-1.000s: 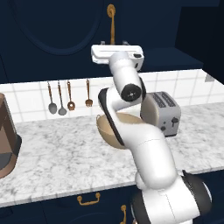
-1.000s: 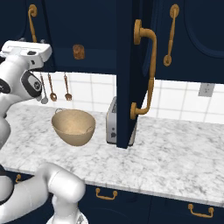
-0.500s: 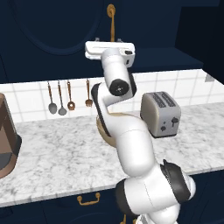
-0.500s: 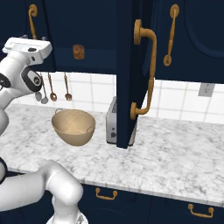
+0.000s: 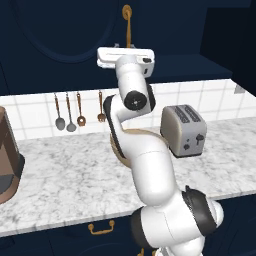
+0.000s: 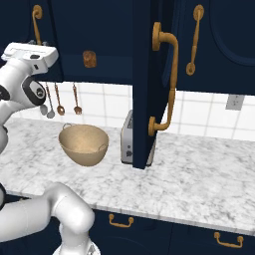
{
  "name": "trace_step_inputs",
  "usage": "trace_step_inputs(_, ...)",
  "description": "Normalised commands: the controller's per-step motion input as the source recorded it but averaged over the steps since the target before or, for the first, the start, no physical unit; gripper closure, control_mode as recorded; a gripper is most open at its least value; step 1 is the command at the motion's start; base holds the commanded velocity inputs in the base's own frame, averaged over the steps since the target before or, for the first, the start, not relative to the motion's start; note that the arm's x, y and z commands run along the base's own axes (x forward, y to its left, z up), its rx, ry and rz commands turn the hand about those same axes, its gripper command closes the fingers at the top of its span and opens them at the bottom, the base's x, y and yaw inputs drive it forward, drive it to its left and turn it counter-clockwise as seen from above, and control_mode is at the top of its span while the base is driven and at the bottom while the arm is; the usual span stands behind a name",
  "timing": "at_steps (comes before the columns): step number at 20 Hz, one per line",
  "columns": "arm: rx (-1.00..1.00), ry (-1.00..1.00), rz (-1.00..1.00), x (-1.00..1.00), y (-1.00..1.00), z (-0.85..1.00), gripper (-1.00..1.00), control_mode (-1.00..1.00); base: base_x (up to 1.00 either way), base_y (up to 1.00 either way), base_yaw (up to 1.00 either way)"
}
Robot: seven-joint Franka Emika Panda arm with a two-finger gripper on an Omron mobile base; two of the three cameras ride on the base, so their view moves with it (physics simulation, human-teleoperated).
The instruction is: Open the cabinet, pick up the bread from the cabinet and place it in the basket. Then move the basket to the dining counter.
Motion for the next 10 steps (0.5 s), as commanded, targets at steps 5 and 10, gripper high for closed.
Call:
trace_step_inputs(5,0.00,0.00,0.00,0.00,0.00,0.00,1.00,-1.00,0.00,0.00,0.00)
trace_step_inputs(10,0.00,0.03,0.00,-0.37,0.15,0.02,1.00,-1.00,0.00,0.00,0.00)
